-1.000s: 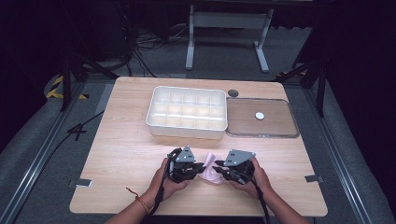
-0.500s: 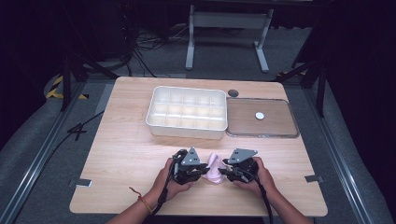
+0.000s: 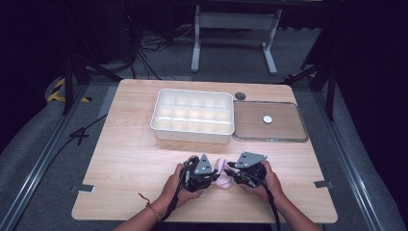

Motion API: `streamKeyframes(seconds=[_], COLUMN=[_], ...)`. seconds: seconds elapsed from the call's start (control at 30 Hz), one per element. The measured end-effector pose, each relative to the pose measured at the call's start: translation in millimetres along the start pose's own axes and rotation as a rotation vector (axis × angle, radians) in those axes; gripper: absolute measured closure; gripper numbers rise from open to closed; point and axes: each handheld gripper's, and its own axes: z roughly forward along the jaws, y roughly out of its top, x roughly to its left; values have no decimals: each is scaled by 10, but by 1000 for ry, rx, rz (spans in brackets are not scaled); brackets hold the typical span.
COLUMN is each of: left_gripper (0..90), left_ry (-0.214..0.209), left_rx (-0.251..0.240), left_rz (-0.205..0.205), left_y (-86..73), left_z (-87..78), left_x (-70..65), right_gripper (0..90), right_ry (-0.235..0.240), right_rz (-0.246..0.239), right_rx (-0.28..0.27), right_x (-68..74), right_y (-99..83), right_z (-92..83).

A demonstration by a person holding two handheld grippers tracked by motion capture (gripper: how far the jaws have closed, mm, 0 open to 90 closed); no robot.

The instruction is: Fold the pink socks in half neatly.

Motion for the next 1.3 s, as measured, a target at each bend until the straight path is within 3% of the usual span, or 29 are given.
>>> streamKeyframes(seconds=[0.07,0.17,0.3,0.47,0.5,0.63,0.7,0.8,1.0,1.3], left_gripper=[803,805,805,807,810,812,812,810,806,792], left_ry=[-1,-1,-7,-8,-7,-6,-5,-8,-17,-37], left_rx=[-12,-12,-9,-16,-13,-19,-16,-14,-8,12], left_rz=[-10,4,12,2,-1,11,18,13,26,39], left_y=[5,12,22,26,24,27,27,31,50,56], left_z=[-9,-10,5,13,4,-9,-6,5,69,183], left_x=[6,-2,-11,-6,-6,-9,-8,-11,-51,-95], right_gripper=[833,864,872,855,787,753,691,663,688,779], right_ry=[34,43,58,59,61,52,37,10,56,71], right_rz=[-20,-37,-27,-13,-12,-22,-16,-8,42,46], right_rx=[2,23,35,8,2,-17,-25,27,91,72], right_x=[40,72,89,103,84,23,-25,-104,-173,-133], right_y=[19,46,59,69,61,47,23,-53,-172,-154], right_z=[30,105,197,258,239,108,9,-89,0,49])
